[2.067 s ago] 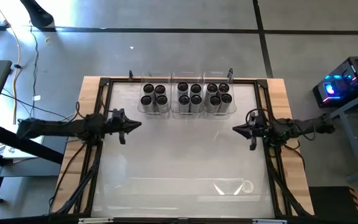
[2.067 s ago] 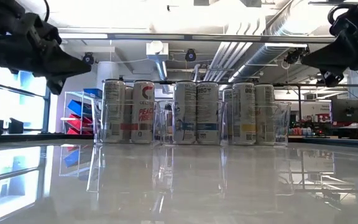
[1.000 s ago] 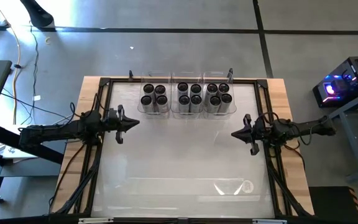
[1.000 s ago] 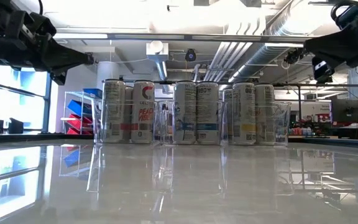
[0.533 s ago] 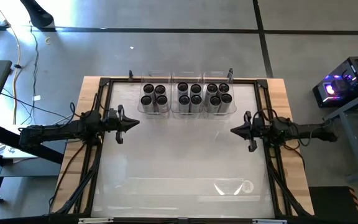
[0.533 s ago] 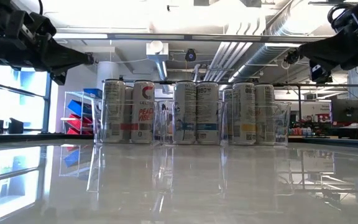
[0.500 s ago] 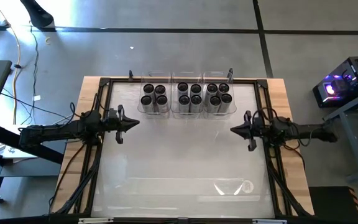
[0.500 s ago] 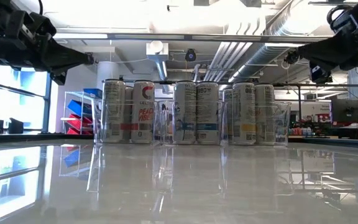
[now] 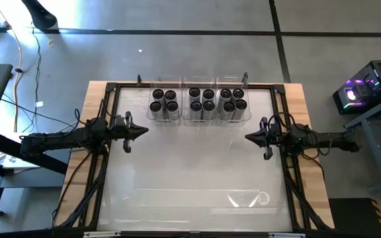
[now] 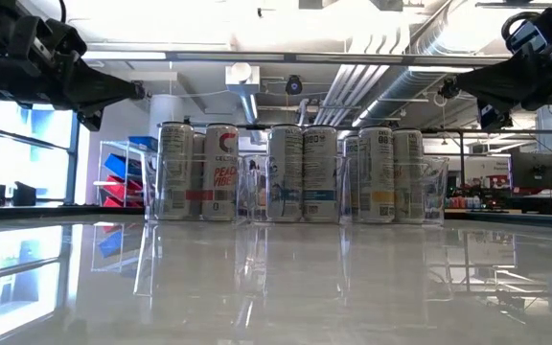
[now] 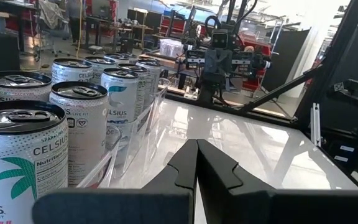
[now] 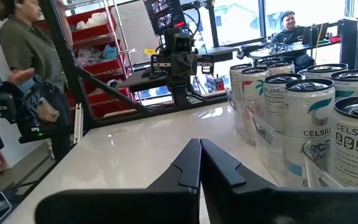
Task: Sort soda cans
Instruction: Return to Home Position
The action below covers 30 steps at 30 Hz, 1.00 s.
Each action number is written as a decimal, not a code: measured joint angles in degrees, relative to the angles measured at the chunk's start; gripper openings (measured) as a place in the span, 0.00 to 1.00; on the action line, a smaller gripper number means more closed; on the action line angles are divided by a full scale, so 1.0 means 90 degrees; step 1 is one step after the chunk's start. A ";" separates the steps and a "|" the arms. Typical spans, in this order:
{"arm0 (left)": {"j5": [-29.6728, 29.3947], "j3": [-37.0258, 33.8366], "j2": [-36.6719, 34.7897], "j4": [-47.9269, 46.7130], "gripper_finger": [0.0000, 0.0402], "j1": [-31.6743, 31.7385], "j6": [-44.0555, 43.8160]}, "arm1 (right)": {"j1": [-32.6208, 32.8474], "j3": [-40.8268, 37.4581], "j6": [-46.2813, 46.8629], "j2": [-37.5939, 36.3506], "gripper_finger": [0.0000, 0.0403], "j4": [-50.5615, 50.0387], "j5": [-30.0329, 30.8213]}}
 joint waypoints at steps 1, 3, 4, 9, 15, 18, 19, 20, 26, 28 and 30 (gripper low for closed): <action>0.0000 0.0000 0.0000 0.0000 0.00 0.0000 0.0000 | 0.0000 0.0000 0.0007 0.0000 0.00 0.0000 0.0000; 0.0000 0.0000 0.0000 -0.0002 0.00 -0.0002 0.0000 | 0.0000 0.0000 0.0020 0.0000 0.00 0.0000 0.0000; 0.0000 0.0000 -0.0010 -0.0002 0.00 -0.0018 0.0000 | 0.0000 0.0000 0.0022 0.0000 0.00 0.0000 0.0000; 0.0007 0.0002 -0.0316 -0.0013 0.00 -0.0144 0.0000 | 0.0109 0.0000 0.0025 -0.0015 0.00 0.0000 0.0000; 0.0007 0.0005 -0.0834 -0.0021 0.00 -0.0266 0.0000 | 0.0204 -0.0001 0.0025 -0.0017 0.00 0.0000 0.0000; 0.0005 0.0005 -0.1022 -0.0018 0.00 -0.0291 0.0000 | 0.0204 -0.0002 0.0025 -0.0017 0.00 0.0000 0.0000; 0.0007 0.0005 -0.1066 -0.0021 0.00 -0.0291 0.0000 | 0.0204 -0.0002 0.0025 -0.0017 0.00 0.0000 0.0000; 0.0005 0.0005 -0.1061 0.0026 0.00 -0.0291 0.0000 | 0.0204 -0.0002 0.0025 -0.0017 0.00 0.0000 0.0000; 0.0002 0.0005 -0.1057 0.0031 0.00 -0.0299 0.0000 | 0.0204 -0.0002 0.0025 -0.0015 0.00 0.0000 0.0000; 0.0002 0.0005 -0.1059 0.0042 0.00 -0.0325 0.0000 | 0.0204 -0.0002 0.0025 0.0005 0.00 0.0000 0.0000; 0.0002 0.0005 -0.1058 0.0034 0.00 -0.0338 0.0000 | 0.0204 -0.0002 0.0025 0.0005 0.00 0.0000 0.0000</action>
